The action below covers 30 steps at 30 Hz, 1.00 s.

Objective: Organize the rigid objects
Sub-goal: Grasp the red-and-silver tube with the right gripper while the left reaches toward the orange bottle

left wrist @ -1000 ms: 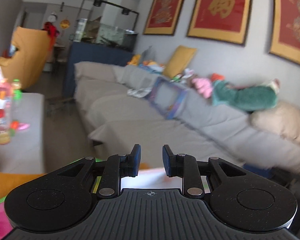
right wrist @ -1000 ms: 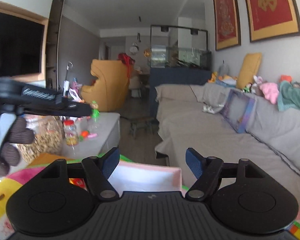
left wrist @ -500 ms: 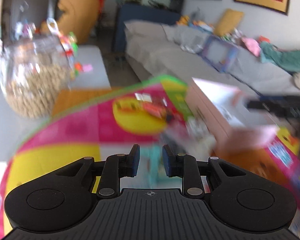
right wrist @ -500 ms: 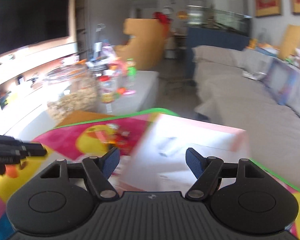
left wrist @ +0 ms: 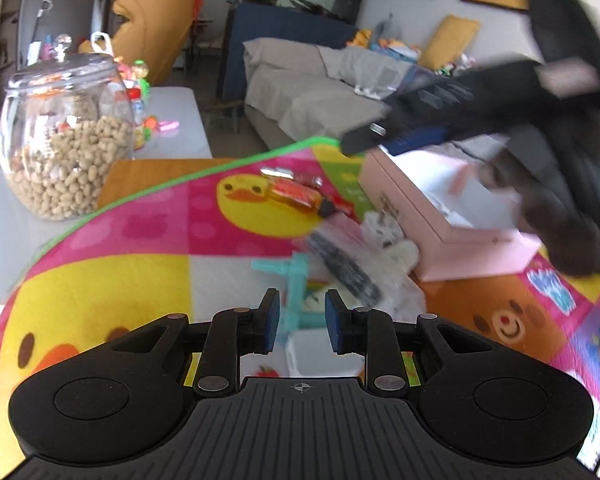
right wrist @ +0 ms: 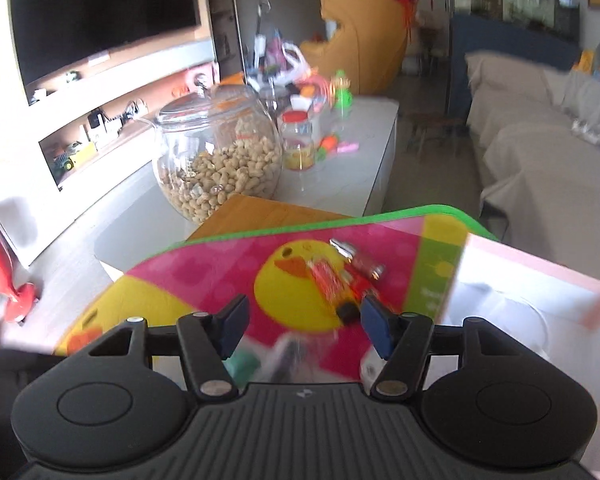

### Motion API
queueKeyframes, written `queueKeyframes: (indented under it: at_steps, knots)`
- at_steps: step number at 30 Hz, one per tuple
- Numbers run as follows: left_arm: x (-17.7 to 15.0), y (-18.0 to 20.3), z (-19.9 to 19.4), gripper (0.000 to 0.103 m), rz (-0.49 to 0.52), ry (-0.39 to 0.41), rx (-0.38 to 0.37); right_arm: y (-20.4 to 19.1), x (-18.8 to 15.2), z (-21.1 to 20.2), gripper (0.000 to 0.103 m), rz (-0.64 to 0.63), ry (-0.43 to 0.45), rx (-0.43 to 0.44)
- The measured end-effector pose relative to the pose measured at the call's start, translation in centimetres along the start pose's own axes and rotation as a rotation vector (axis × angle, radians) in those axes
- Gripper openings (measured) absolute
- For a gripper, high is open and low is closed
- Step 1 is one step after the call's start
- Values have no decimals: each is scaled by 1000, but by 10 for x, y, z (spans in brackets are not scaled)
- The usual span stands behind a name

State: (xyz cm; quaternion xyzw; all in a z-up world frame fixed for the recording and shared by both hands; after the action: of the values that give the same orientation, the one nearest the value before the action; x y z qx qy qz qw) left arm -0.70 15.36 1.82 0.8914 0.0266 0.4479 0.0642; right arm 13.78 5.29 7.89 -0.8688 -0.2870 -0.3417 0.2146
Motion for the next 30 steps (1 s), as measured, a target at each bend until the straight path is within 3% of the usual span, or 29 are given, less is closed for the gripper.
queueKeyframes:
  at_steps: [3, 6, 9, 12, 15, 19, 21, 25, 30]
  knots:
    - [3, -8, -1, 27, -23, 13, -6, 8, 38, 43, 56, 71, -75, -30]
    - [4, -15, -5, 27, -29, 30, -19, 11, 57, 92, 48, 24, -128, -120]
    - [2, -25, -8, 27, -43, 40, -22, 13, 60, 135, 40, -44, -201, -182]
    - [-4, -40, -6, 27, -80, 39, -13, 19, 56, 162, 36, -30, -270, -182]
    - [-10, -53, -1, 27, -126, 23, 0, 24, 52, 171, 31, -37, -278, -204]
    - [-10, -59, 0, 27, -153, 14, 0, 24, 47, 160, 25, -30, -284, -161]
    - [-7, -59, 1, 27, -152, 15, -5, 20, 41, 145, 2, -25, -288, -107]
    - [2, -54, 11, 27, -158, 0, -18, 11, 21, 113, 0, 21, -341, 25]
    - [22, -54, 36, 27, -182, -11, -2, 4, 13, 87, 2, -42, -275, 31]
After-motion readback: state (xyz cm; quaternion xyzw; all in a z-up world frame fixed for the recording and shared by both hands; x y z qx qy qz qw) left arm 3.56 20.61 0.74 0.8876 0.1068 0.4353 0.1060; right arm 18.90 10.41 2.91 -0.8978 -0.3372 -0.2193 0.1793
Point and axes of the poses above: each gripper's, at about its wrist camera, not at the fingertips, and z roughly the way its jaws point, y to its right, x to its top, the point moved 5 cm from there along z, roughly the way its jaws point, and after that the axes turned 5 degrees about z, right-handed, at the moved point
